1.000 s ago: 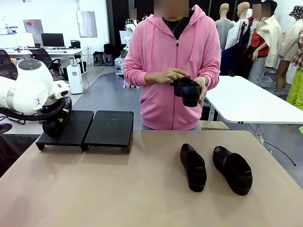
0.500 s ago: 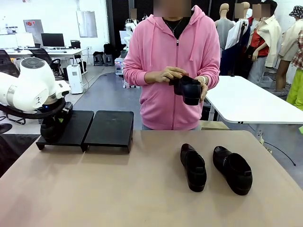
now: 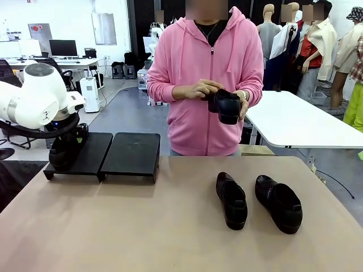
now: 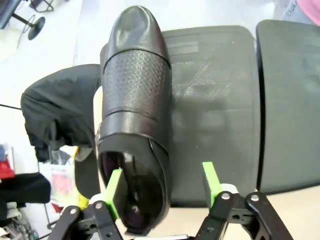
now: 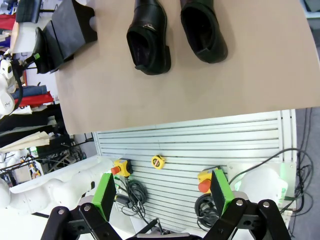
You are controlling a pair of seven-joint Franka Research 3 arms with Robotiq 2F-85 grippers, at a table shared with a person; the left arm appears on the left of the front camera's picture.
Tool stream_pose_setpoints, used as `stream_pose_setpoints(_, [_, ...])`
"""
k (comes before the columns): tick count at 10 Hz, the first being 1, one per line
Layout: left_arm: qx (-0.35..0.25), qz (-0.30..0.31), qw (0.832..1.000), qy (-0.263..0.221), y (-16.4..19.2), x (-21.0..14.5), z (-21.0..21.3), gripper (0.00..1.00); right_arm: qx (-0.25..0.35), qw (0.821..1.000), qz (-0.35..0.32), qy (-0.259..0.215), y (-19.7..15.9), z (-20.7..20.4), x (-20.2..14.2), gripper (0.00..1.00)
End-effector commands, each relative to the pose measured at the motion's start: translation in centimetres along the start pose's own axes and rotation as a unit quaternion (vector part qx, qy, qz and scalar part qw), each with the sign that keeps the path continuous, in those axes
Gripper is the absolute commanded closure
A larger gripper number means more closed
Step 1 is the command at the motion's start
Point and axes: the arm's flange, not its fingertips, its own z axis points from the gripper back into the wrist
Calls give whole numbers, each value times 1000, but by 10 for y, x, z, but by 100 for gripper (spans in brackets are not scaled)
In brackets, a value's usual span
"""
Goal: Organize the shoes by placing them on the stand.
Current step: Place the Shoe from the middle of the table onto the Shoes Stand.
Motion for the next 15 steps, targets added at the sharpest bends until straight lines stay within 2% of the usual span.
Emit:
stream_pose_setpoints(1, [-39,14,997,70,1,-9,45,0,12,1000,0,3,3,2,0,0])
stream_pose_setpoints(2, [-77,30,987,141,4,-18,75,0,12,1000,0,3,3,2,0,0])
stream_pose_setpoints(3, [-103,23,975,198,10,-33,108,0,12,1000,0,3,3,2,0,0])
stream_pose_setpoints(4, [-158,17,957,241,19,-50,141,0,12,1000,0,3,3,2,0,0])
stream_pose_setpoints(5, [-216,4,945,246,32,-74,171,0,12,1000,0,3,3,2,0,0])
stream_pose_setpoints(6, [-242,5,938,250,44,-98,189,0,12,1000,0,3,3,2,0,0])
stream_pose_setpoints(7, [-283,-6,921,267,59,-126,197,0,12,1000,0,3,3,2,0,0])
stream_pose_setpoints(8, [-322,9,908,269,80,-154,200,0,12,1000,0,3,3,2,0,0])
stream_pose_setpoints(9, [-379,8,893,244,100,-185,201,0,12,1000,0,3,3,2,0,0])
stream_pose_setpoints(10, [-427,73,882,188,110,-221,193,0,12,1000,0,3,3,2,0,0])
stream_pose_setpoints(11, [-455,109,872,146,110,-243,187,0,12,1000,0,3,3,2,0,0])
stream_pose_setpoints(12, [-459,206,859,92,122,-258,183,0,12,1000,0,3,3,2,0,0])
stream_pose_setpoints(13, [-497,232,835,44,132,-262,181,0,12,1000,0,3,3,2,0,0])
stream_pose_setpoints(14, [-448,142,867,167,130,-246,187,0,12,1000,0,3,3,2,0,0])
stream_pose_setpoints(15, [-448,142,867,167,130,-246,187,0,12,1000,0,3,3,2,0,0])
